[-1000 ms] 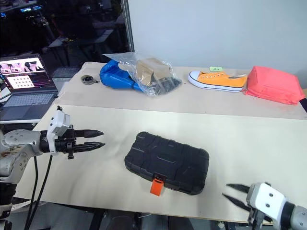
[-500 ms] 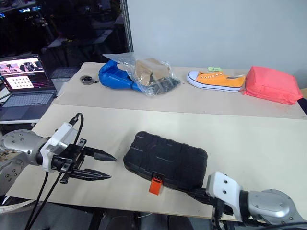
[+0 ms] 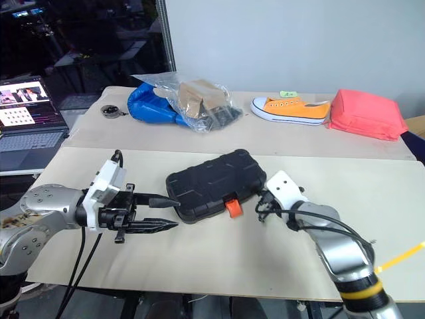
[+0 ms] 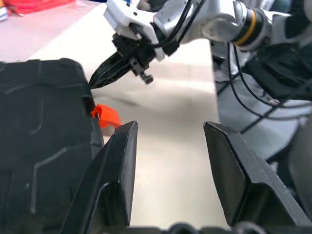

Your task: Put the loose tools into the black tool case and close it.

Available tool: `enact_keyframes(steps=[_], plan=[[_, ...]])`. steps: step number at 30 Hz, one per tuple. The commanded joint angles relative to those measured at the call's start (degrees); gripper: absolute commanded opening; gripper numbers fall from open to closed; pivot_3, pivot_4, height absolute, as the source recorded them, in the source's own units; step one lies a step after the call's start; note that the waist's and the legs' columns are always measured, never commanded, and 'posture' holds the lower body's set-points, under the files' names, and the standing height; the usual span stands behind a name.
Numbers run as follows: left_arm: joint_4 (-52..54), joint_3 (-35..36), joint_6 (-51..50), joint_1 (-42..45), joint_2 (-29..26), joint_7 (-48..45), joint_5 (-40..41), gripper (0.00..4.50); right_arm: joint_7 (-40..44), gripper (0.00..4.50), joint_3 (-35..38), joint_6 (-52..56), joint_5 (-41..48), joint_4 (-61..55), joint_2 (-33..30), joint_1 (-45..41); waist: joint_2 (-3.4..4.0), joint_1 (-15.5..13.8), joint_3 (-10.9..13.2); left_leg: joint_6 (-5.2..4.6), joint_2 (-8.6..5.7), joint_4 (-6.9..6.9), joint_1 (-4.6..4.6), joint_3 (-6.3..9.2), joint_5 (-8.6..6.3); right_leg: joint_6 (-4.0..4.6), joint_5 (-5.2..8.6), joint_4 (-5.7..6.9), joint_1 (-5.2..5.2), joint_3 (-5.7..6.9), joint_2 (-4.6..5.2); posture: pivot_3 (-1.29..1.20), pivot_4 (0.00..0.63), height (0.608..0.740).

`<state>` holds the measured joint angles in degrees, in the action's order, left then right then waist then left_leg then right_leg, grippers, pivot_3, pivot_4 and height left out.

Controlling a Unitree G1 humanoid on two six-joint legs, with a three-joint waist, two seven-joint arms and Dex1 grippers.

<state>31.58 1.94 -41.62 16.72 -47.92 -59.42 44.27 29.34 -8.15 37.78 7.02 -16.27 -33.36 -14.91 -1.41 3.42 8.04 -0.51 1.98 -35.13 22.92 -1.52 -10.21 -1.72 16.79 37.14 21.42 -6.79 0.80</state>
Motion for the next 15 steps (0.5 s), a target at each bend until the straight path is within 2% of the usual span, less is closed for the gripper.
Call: enact_keyframes(steps=[1, 2, 3, 5, 8, 11, 15], plan=[[-3.6, -3.9, 2.9, 2.7, 2.1, 2.5, -5.8, 2.31, 3.4, 0.60, 2.3, 0.5, 1.7, -3.6, -2.7, 1.1, 0.07, -0.3, 0.0, 0.00, -0.03, 0.02, 0.10, -0.01, 0.00, 0.09, -0.05, 0.02, 0.09, 0.00, 0.02, 0.00, 0.150, 0.740], [-5.2, -5.5, 4.0, 3.5, 3.2, 2.4, -7.4, 2.31, 4.8, 0.76, 3.6, 1.9, 2.9, -5.7, -4.0, 2.4, 0.10, -0.8, 0.0, 0.00, -0.03, 0.02, 0.20, -0.02, 0.00, 0.13, -0.07, 0.02, 0.19, 0.02, 0.02, 0.00, 0.150, 0.740], [-6.9, -7.2, 4.8, 4.2, 4.2, 2.3, -8.9, 2.31, 5.5, 1.20, 5.0, 3.4, 4.2, -8.0, -5.0, 3.8, 0.13, -1.4, -0.1, 0.00, -0.06, 0.02, 0.39, -0.03, -0.01, 0.14, -0.08, 0.01, 0.38, 0.04, 0.03, 0.00, 0.150, 0.740], [-10.1, -10.7, 7.5, 5.2, 5.7, 1.6, -12.7, 2.31, 7.6, 1.79, 7.9, 7.5, 8.5, -13.1, -6.5, 6.5, 0.12, -1.5, -0.1, 0.00, -0.10, 0.01, 0.73, -0.03, -0.01, 0.15, -0.08, 0.04, 0.69, 0.07, 0.08, 0.00, 0.150, 0.740], [-13.9, -13.8, 9.8, 5.8, 7.2, -0.3, -15.5, 2.31, 7.2, 2.83, 11.1, 15.0, 14.4, -20.7, -5.4, 8.9, 0.19, -1.8, -0.1, -0.04, -0.12, 0.01, 0.93, -0.01, -0.07, 0.14, -0.08, 0.02, 0.84, 0.05, 0.06, 0.00, 0.150, 0.740], [-16.4, -15.9, 11.7, 6.0, 7.3, -2.8, -17.6, 2.31, 4.7, 3.85, 11.0, 20.7, 17.6, -24.9, -2.8, 9.5, 0.19, -1.2, -0.1, -0.03, -0.04, 0.00, 0.91, 0.10, -0.08, 0.16, -0.08, 0.06, 0.83, 0.04, -0.04, 0.00, 0.150, 0.740], [-19.6, -17.4, 13.8, 6.7, 7.4, -5.4, -19.8, 2.31, -2.5, 3.85, 7.4, 25.9, 17.2, -26.5, 3.5, 8.4, 0.20, -0.9, -0.1, 0.00, -0.03, -0.10, 0.79, 0.12, -0.05, 0.14, -0.08, 0.19, 0.74, 0.06, -0.10, 0.00, 0.150, 0.740]])
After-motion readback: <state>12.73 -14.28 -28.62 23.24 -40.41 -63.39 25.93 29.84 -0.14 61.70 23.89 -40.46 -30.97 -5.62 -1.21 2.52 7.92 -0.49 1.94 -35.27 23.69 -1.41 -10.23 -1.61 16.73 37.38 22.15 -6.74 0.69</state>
